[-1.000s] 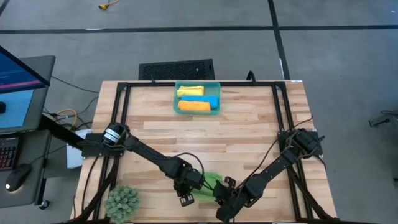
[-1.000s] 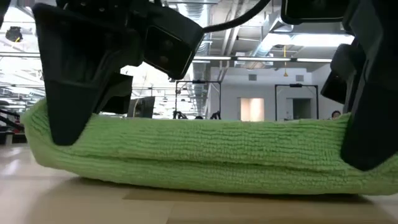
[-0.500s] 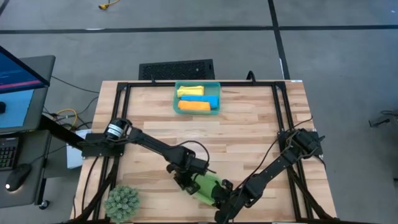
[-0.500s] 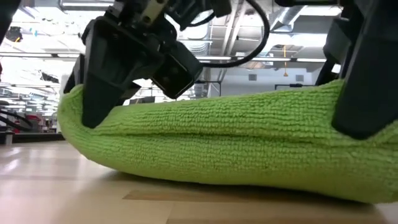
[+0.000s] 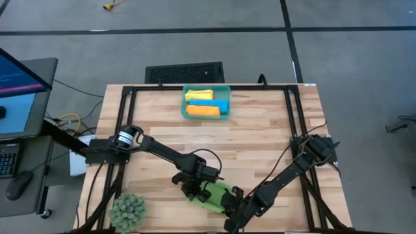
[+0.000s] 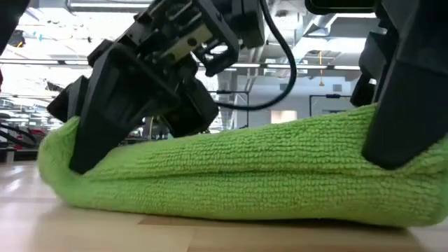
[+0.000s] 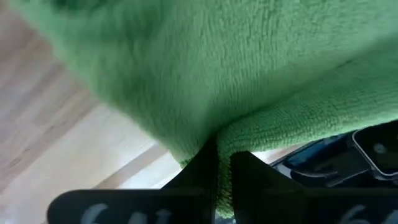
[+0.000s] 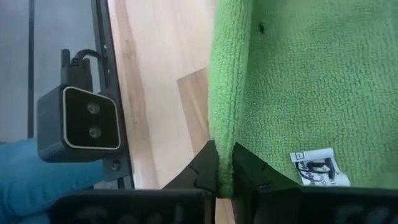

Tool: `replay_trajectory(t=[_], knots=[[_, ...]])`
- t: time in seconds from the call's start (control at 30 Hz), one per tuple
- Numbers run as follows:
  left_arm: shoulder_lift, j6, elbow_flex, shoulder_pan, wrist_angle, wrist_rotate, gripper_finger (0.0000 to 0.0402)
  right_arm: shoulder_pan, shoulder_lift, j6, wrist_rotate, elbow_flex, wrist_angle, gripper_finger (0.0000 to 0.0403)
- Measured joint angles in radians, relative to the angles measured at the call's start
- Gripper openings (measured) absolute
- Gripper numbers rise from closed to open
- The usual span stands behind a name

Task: Roll microfiber towels into tight, uniform cylinder then place into a basket
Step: Roll the green microfiber towel

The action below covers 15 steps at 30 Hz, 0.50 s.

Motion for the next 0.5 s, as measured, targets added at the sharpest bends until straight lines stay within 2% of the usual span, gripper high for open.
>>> replay_trajectory(t=[0.27,0.5], knots=[[0.072,0.046,0.002,0.001,0.036,0.105,0.0015,0.002,0.000,0.015,-0.012,0.000,0.012,0.0043],[0.087,0.055,0.002,0.000,0.052,0.123,0.0015,0.009,0.000,-0.028,-0.010,0.000,0.010,0.0043]])
